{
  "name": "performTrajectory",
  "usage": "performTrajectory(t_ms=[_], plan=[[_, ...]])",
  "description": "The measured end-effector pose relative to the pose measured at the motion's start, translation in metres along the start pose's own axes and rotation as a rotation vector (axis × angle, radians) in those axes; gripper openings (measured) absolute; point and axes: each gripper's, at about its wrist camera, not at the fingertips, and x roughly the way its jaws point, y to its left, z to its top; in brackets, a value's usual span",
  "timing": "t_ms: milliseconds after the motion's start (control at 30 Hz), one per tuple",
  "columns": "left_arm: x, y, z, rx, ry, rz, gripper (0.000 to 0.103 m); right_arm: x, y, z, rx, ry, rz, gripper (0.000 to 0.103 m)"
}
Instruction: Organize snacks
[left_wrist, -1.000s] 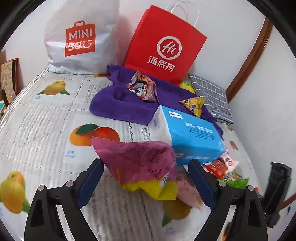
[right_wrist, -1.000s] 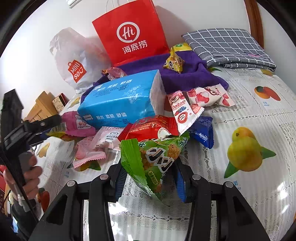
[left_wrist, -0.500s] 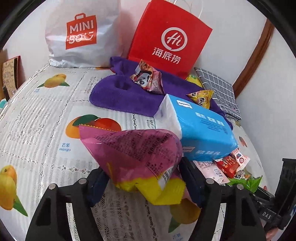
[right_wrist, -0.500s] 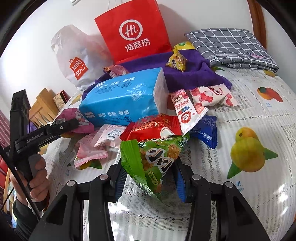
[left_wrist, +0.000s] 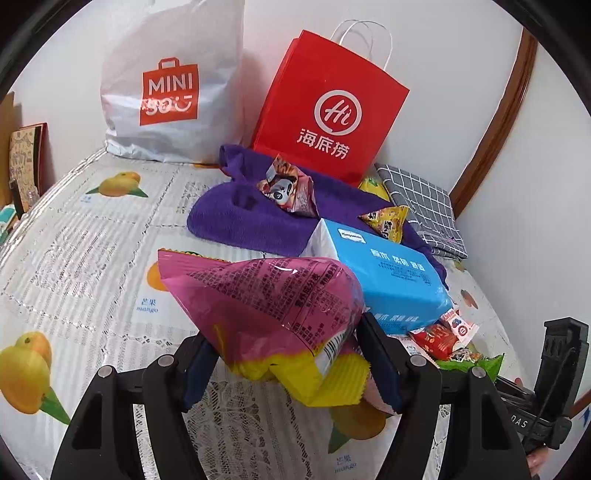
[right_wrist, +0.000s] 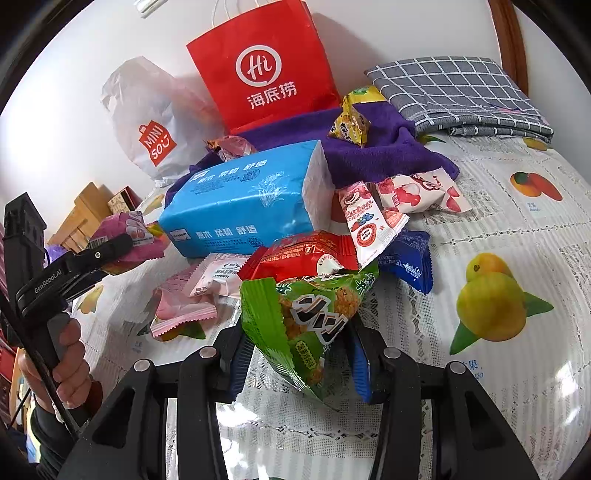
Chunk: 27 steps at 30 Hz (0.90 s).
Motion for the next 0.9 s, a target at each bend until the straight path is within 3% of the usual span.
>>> performTrajectory(t_ms=[267,367,500,900], plan=[[-0.005,0.002,0.002,-0.008,-0.017,-0.013,0.071,-0.017,0.009,-0.007,-0.058,-0.018,-0.044,0.045],[-0.006,0.002,0.002,-0.009,-0.021,-0.022,0.071,-0.034,0.011,-0.007,-0.059,-0.043,-0.013,0.045],[-0.008,0.0,0.001,0.001,-0.03,-0.015,0.071,-0.055,0.015,0.0,-0.047,-0.078,0.041,0.045],[-0.01,-0.002,0.007,0.011,-0.041,-0.009,0.071,-0.069,0.021,0.031,-0.079,-0.123,-0.004,0.045]])
